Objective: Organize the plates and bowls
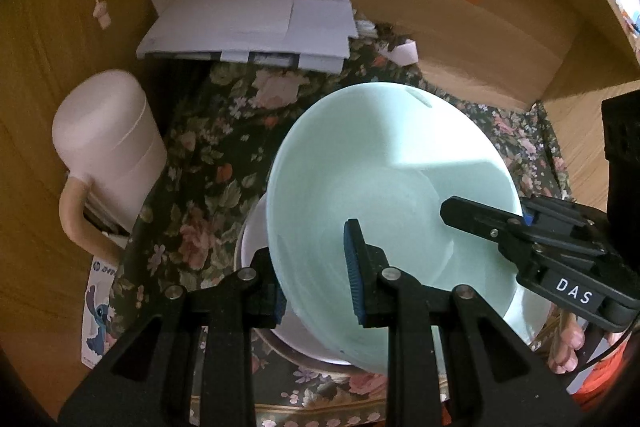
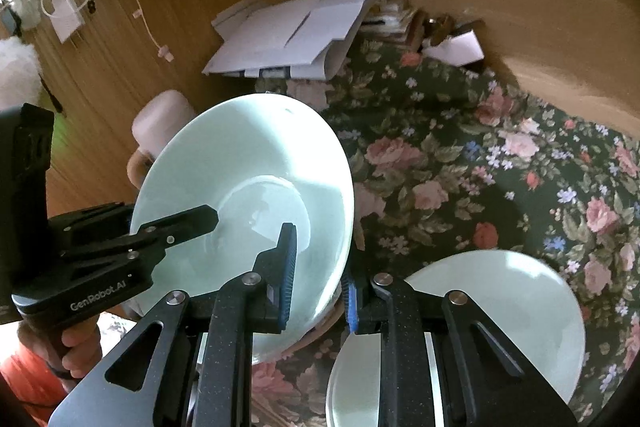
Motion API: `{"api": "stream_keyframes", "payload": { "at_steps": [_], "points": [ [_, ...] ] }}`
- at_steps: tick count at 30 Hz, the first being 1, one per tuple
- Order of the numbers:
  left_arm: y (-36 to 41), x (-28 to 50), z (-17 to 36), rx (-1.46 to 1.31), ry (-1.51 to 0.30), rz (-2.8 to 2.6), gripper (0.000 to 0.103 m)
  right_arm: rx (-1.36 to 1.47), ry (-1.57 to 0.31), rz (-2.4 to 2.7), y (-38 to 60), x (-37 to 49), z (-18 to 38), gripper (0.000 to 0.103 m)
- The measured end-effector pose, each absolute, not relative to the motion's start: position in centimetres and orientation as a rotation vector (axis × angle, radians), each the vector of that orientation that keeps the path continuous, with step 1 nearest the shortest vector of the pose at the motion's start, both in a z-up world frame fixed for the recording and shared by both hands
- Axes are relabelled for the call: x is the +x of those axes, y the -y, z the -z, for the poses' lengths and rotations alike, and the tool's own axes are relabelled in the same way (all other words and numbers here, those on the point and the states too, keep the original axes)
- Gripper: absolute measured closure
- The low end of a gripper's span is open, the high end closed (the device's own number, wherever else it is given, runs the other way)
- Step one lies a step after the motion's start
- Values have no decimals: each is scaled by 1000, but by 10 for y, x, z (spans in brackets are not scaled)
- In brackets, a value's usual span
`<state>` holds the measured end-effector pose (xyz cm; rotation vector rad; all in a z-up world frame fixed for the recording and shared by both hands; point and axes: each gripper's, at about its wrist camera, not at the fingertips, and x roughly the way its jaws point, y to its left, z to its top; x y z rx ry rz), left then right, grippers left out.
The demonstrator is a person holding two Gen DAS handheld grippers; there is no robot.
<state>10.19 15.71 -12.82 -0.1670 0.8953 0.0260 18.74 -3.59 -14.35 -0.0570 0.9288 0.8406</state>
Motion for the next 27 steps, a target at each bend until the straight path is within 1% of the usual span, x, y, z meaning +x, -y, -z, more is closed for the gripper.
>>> {"api": "stream_keyframes", "payload": {
  "at_steps": [13, 18, 20, 25, 27],
  "points": [
    [-164, 100, 153, -187, -948, -43, 78, -65, -991, -863, 24, 192, 163, 84],
    [-166, 98, 152, -167, -930, -66, 78, -69, -994, -874, 21, 193, 165, 83],
    [-167, 97, 153, -170, -929, -64, 78, -77, -993, -880, 20, 193, 165, 82],
    [-168, 96, 154, -168, -936, -67, 78, -114, -961, -864, 20, 189, 159, 82],
    [-167, 96, 154, -166, -937, -69, 78, -136, -931, -834, 23, 188, 154, 80]
  ]
}}
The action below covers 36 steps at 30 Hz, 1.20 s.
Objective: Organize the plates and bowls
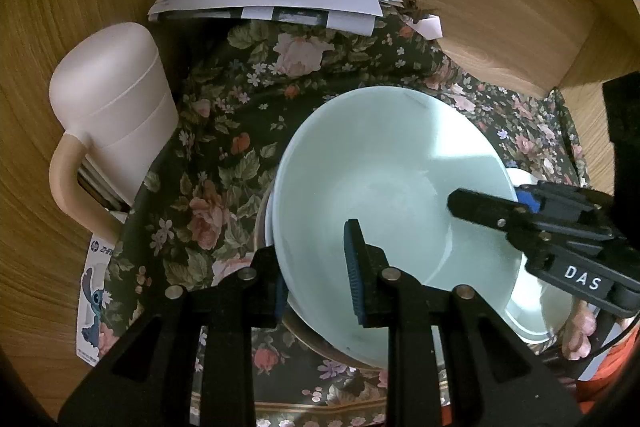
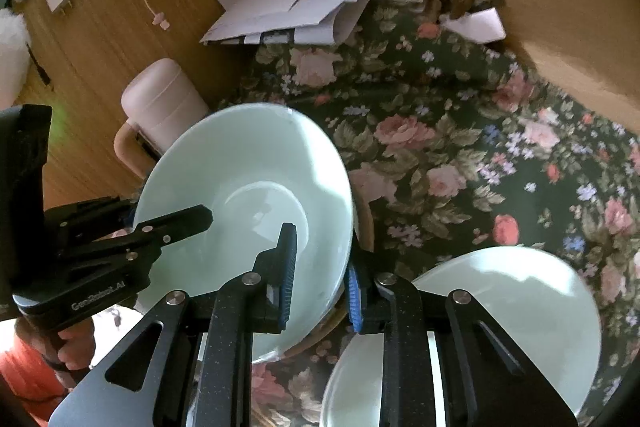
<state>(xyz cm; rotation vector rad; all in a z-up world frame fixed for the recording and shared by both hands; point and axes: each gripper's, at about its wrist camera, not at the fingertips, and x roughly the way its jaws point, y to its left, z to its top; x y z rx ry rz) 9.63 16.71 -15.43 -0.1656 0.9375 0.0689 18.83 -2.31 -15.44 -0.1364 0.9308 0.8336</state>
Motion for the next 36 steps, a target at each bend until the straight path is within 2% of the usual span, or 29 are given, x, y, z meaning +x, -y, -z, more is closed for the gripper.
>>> {"api": "stream_keyframes", "payload": {
  "at_steps": [8, 11, 18, 25, 27, 36],
  "points": [
    [-164, 106, 154, -146, -957, -72, 78, -139, -914, -833, 30, 191, 151, 75],
    [-163, 111, 152, -142, -976, -80, 73, -120, -925, -837, 34, 192, 151, 74],
    [-164, 112, 142, -153, -985, -85, 71, -106, -899, -829, 40, 190, 145, 60],
    [-174, 102, 136, -171, -958, -106, 66, -100, -919, -823, 43, 193, 149, 59],
    [-176, 99, 135, -170, -952, -102, 61, -98, -930, -822, 43, 193, 152, 59],
    [-188, 94, 164, -239, -1015, -93, 60, -109, -987, -829, 33, 196, 168, 59]
  ]
}}
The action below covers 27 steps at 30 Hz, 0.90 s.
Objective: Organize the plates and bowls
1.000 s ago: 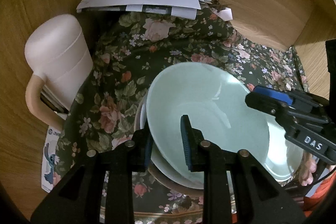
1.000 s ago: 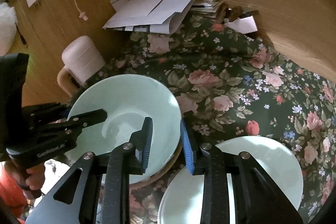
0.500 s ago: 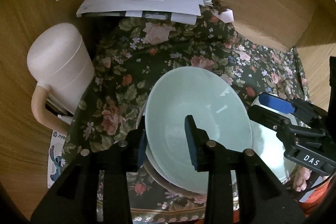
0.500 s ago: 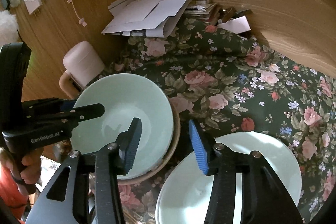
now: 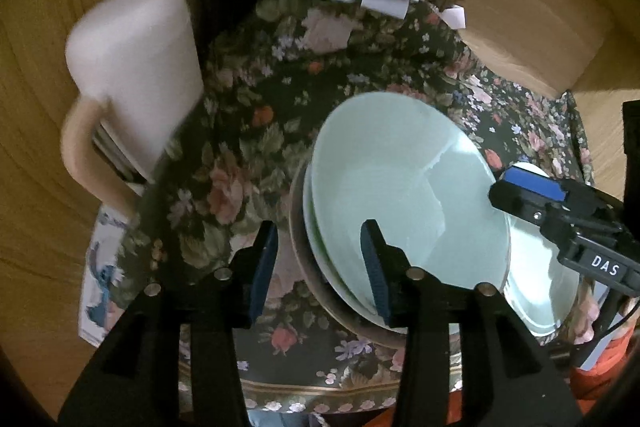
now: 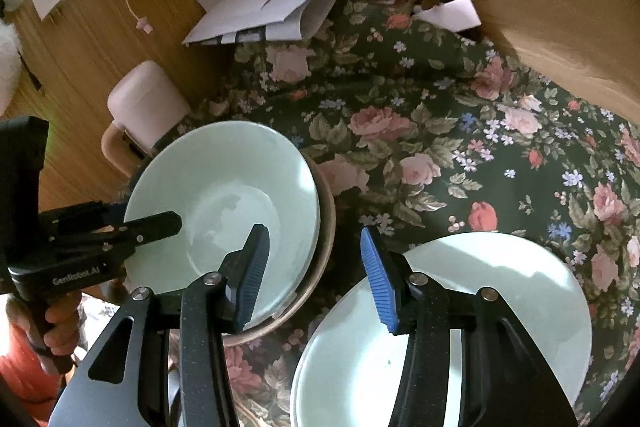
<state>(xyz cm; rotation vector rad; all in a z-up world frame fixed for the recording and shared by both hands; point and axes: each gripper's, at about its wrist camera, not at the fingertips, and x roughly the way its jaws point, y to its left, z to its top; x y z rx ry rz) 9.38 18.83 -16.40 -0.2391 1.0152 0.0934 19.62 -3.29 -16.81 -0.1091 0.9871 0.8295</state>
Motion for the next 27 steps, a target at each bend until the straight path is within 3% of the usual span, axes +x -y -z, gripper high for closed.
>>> {"api": "stream_keyframes", "payload": {
  "at_steps": [16, 27],
  "points": [
    [-184, 98, 190, -326, -1048, 1, 57, -145, -1083, -874, 1, 202, 196, 57],
    [-175, 101, 183, -301, -1026, -75, 57, -113, -1089, -848, 4, 205, 194, 63]
  ]
}}
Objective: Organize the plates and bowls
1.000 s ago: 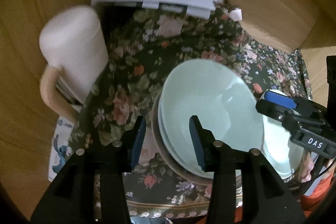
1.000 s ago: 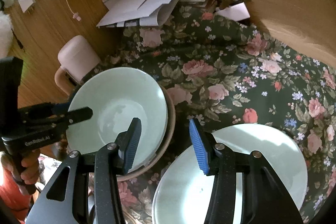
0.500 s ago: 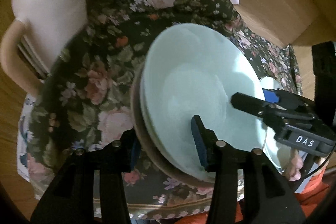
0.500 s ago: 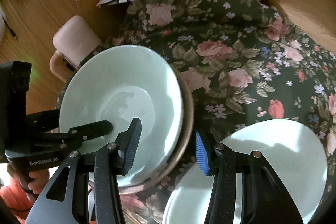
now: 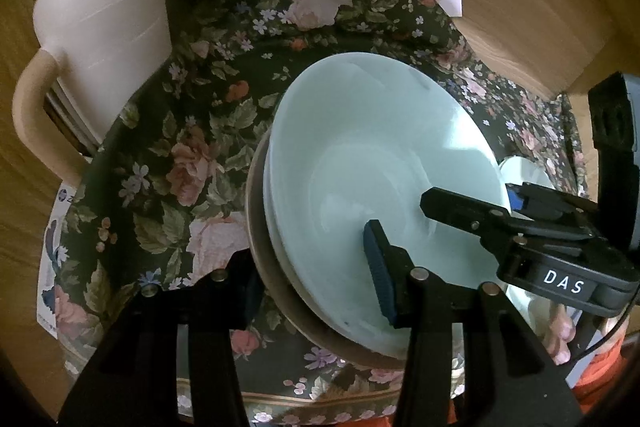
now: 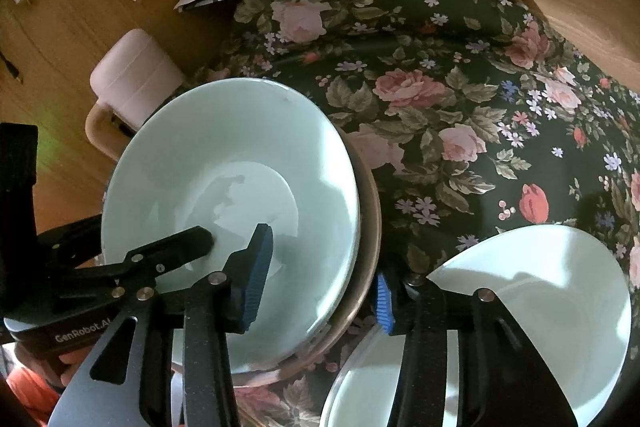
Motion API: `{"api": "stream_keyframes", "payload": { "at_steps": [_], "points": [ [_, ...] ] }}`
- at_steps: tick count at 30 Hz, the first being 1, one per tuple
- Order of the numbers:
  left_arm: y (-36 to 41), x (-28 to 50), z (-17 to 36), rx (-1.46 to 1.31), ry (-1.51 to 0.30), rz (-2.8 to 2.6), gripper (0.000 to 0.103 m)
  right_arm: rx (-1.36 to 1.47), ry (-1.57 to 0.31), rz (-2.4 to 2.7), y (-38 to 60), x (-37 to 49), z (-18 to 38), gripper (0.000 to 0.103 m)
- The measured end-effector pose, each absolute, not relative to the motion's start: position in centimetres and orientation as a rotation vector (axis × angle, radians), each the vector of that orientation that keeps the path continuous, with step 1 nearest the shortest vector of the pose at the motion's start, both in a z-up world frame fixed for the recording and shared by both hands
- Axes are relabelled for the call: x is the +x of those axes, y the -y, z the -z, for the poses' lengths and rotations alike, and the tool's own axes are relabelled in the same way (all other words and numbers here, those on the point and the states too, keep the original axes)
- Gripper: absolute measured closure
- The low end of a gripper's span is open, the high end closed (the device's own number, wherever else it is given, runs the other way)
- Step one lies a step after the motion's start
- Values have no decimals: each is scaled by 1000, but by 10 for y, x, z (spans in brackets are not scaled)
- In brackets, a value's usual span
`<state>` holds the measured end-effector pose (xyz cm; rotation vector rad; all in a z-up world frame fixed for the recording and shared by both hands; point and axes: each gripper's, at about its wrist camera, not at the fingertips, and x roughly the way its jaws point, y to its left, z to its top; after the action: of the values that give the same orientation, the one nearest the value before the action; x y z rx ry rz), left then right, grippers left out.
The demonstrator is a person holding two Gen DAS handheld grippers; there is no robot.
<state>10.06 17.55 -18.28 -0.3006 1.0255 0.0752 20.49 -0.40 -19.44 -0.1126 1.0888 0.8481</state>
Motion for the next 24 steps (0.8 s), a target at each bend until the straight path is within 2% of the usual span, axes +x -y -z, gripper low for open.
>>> {"api": "stream_keyframes", "payload": {
  "at_steps": [24],
  "points": [
    [-129, 102, 122, -257, -896, -2, 57, -13, -916, -771, 77, 193, 130, 64]
  ]
}}
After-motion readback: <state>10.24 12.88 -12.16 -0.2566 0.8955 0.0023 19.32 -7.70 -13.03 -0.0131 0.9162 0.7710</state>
